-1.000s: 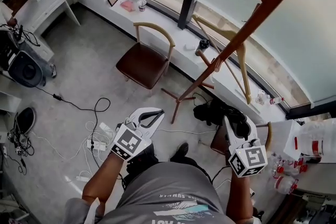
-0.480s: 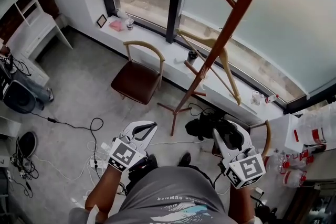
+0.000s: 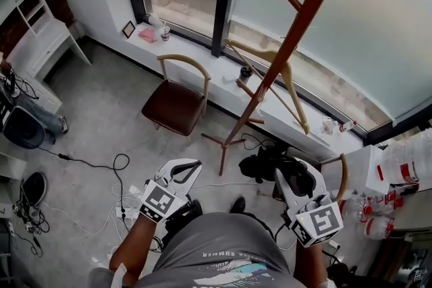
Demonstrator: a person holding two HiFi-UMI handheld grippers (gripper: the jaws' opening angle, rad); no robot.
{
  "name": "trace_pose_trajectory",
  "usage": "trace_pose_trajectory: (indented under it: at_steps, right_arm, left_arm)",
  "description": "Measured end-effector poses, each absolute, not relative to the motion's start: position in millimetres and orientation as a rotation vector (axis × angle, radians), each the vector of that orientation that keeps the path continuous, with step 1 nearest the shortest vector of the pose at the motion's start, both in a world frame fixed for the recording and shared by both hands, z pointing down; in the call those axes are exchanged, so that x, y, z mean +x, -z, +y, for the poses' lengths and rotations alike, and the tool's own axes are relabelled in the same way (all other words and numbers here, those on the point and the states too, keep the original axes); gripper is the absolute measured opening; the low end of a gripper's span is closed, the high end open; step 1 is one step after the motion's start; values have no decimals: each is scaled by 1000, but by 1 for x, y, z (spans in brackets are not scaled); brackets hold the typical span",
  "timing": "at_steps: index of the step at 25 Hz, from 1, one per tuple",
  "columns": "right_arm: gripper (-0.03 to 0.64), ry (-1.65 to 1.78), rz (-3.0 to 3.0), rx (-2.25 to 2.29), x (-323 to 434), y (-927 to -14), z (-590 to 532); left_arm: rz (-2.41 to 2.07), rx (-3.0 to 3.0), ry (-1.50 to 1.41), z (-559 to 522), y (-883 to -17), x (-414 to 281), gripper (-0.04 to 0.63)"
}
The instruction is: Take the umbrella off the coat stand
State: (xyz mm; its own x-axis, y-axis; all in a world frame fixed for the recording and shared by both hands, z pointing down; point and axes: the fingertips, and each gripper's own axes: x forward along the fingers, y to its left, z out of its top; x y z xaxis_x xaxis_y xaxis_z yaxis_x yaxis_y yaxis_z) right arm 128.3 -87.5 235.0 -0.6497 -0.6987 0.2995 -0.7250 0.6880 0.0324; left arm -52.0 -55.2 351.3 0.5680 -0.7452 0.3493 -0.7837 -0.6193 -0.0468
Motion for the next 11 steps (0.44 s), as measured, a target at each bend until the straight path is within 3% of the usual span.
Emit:
trace_pose_trajectory:
  at_steps: [11]
  right_arm:
    - [160, -172, -2581, 1149, 131, -253, -103]
  left_arm:
    - [-1278, 2678, -518, -63, -361, -44, 3]
